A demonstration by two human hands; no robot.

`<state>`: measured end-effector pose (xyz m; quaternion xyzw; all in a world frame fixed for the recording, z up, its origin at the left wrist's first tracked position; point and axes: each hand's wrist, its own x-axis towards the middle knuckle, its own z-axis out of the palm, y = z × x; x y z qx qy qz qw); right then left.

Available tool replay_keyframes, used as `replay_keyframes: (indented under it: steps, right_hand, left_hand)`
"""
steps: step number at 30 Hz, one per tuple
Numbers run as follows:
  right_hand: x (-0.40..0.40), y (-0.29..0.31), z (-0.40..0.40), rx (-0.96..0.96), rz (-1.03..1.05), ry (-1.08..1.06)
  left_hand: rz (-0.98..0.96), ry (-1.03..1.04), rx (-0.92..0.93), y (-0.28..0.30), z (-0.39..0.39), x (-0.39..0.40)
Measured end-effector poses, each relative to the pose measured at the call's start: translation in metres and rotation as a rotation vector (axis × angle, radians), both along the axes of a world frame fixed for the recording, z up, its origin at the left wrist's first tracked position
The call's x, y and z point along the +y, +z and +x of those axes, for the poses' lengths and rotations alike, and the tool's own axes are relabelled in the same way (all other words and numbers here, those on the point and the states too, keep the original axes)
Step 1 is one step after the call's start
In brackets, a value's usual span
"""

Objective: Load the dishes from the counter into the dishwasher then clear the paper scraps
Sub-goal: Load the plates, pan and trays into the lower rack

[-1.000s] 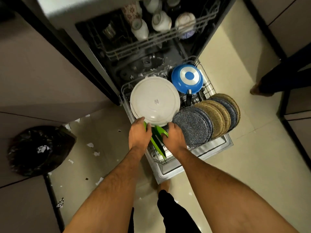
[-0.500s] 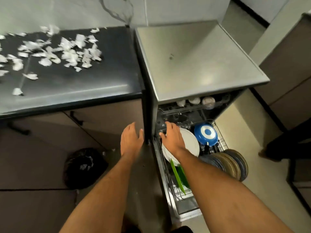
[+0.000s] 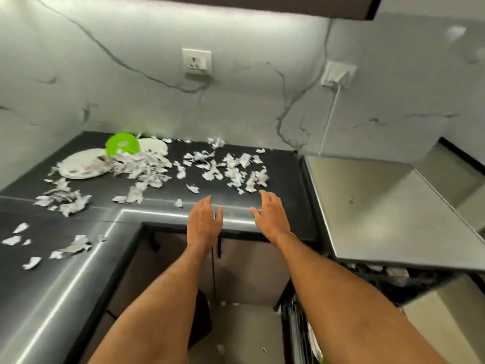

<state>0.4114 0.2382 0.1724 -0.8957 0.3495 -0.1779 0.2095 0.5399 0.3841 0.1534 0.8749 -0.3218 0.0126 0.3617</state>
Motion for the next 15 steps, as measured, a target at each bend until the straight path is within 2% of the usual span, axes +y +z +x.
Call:
replay_keyframes:
  steps: [7, 15]
  right_hand:
    - [0.032, 0.039, 0.108, -0.035, -0.071, 0.133]
    - [0.041, 0.047, 0.230, -0.061, -0.088, 0.297]
  left_hand:
    - [-0.062, 0.151, -0.026, 0.037, 0.096, 0.048]
    - [-0.095, 0.329, -0.054, 0.040, 0.192, 0.075]
